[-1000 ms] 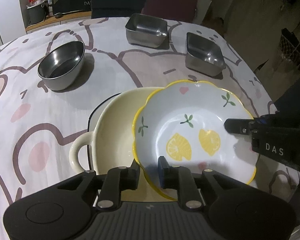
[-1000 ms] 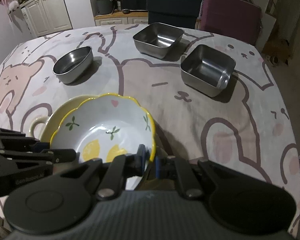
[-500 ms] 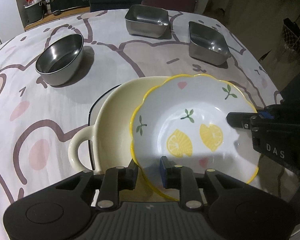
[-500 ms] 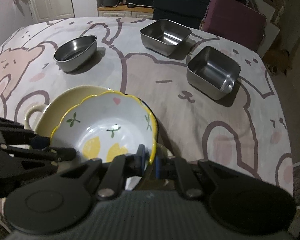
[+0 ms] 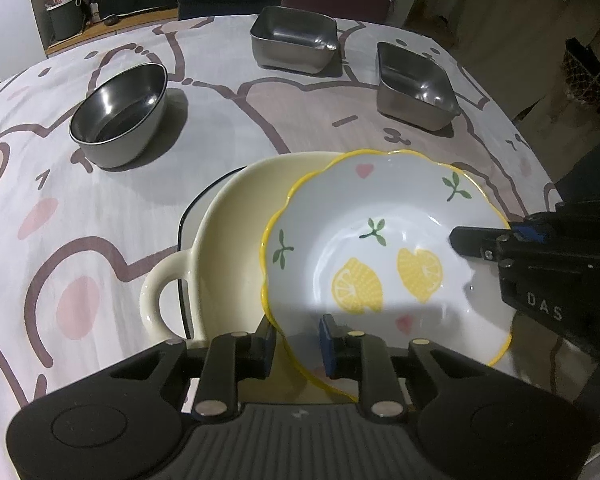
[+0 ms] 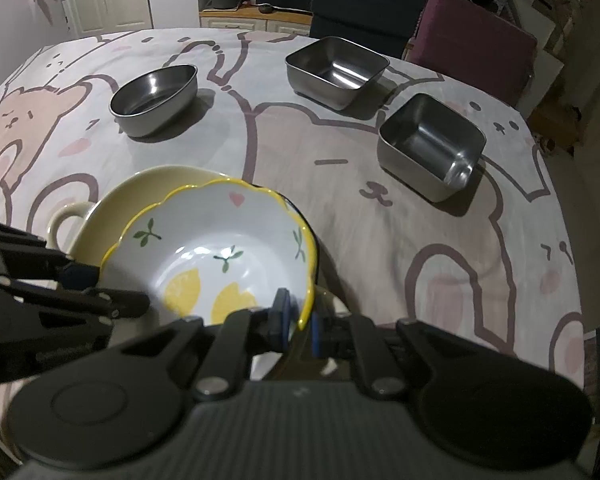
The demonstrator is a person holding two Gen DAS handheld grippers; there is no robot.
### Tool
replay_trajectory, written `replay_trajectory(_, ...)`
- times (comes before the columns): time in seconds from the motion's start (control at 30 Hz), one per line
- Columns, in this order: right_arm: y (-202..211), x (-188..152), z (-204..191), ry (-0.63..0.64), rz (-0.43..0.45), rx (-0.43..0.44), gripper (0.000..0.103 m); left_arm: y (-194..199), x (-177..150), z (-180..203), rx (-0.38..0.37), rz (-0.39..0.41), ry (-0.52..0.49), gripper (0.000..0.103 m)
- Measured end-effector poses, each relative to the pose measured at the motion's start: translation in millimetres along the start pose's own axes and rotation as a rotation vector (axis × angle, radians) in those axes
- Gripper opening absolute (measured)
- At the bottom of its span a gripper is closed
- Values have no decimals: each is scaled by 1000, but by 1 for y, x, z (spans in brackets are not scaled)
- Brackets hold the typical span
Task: Organize plates and bowls
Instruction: 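Lower the lemon bowl into the cream bowl with both grippers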
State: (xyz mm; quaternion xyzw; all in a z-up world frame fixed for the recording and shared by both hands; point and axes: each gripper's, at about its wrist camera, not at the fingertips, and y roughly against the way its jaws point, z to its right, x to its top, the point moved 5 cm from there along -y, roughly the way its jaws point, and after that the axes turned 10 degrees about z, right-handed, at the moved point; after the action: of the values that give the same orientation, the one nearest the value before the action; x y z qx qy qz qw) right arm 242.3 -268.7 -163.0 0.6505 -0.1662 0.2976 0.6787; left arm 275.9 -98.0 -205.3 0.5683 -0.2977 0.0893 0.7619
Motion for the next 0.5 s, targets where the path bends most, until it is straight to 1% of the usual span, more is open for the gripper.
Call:
replay_trajectory(0.17, 0, 0, 1, 0, 0, -1, 13, 6, 1, -5, -23, 10, 25, 25)
replay_trajectory(0.2, 0, 0, 0, -1, 0, -1, 13, 8, 2, -7, -25, 17, 29, 26)
replay_trajectory(0.5, -1, 1, 0, -4, 3, -3, 12, 32, 12, -21, -69, 91, 87, 27)
